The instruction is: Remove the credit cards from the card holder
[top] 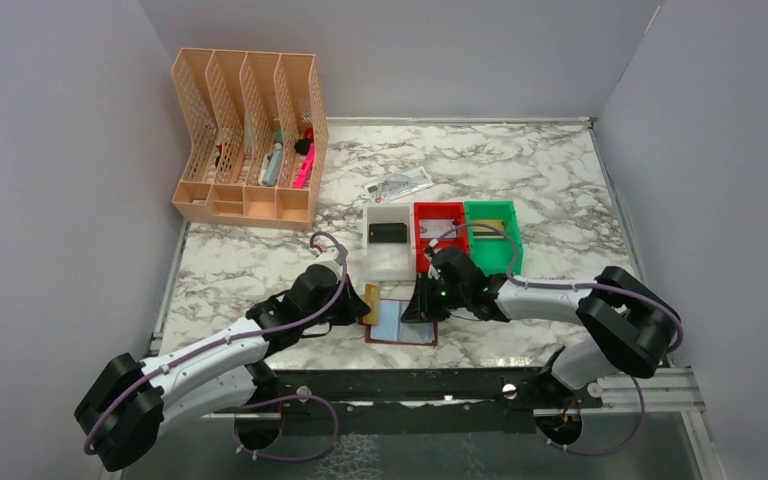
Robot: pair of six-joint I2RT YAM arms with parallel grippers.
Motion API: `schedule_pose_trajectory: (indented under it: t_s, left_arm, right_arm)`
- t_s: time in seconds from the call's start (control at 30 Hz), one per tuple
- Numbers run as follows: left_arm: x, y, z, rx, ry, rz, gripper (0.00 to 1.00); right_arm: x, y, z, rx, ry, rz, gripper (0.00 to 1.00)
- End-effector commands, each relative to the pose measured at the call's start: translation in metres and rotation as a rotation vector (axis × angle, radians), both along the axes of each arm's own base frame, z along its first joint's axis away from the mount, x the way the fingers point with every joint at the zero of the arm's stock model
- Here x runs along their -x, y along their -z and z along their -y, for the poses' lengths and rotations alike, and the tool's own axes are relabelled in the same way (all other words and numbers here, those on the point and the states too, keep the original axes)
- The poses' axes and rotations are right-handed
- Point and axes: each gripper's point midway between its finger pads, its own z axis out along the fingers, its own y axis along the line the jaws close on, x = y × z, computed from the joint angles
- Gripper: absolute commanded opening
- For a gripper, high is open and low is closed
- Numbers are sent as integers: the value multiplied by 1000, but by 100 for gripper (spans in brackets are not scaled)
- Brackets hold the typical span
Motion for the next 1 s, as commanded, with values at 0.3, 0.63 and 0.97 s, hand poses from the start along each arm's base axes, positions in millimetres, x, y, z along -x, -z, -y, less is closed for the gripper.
schedule_pose_trajectory:
  t_s: [0.3, 0.63, 0.97]
  left_arm:
    - [-2, -3, 7, -20, 57, 18, 0]
    - [-3, -42, 22, 90, 112, 102, 0]
    - [2, -82, 43, 247, 189, 159, 0]
  right_arm:
    - [-26, -32, 47, 177, 113, 226, 25]
    - [-30, -56, 65, 14, 316, 304, 53]
    - [-24, -88, 53, -252, 271, 378, 81]
